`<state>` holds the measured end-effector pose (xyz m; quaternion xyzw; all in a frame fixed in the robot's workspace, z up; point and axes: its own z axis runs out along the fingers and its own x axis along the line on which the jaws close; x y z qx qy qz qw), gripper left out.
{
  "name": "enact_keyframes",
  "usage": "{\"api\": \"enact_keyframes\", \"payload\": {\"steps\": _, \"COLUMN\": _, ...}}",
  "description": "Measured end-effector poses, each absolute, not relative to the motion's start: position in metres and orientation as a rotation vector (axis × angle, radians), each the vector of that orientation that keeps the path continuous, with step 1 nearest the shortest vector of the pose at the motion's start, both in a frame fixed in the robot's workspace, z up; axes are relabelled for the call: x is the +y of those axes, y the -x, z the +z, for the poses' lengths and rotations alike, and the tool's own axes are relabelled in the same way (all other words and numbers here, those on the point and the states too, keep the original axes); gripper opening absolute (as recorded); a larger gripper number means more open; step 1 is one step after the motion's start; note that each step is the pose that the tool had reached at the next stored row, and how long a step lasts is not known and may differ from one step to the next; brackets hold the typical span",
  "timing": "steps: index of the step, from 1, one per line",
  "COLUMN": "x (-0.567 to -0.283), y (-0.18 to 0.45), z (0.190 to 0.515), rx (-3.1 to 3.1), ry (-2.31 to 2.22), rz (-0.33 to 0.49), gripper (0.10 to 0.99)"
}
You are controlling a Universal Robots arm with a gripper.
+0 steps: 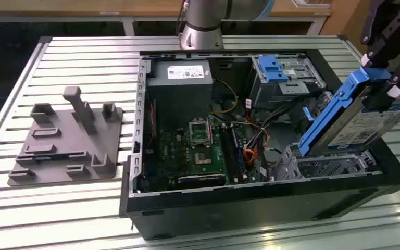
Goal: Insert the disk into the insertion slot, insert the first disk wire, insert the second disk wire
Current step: 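Insert the disk into the insertion slot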
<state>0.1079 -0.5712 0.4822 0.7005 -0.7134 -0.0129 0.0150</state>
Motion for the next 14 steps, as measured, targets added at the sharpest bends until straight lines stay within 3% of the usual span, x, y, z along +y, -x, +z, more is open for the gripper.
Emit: {"api": "enact_keyframes", "payload": {"steps": 14, "x": -0.5713, "y": -0.1079, "z": 0.4823, "rx": -2.221, "ry": -2.181, "rz": -0.043, "gripper": 0.365}}
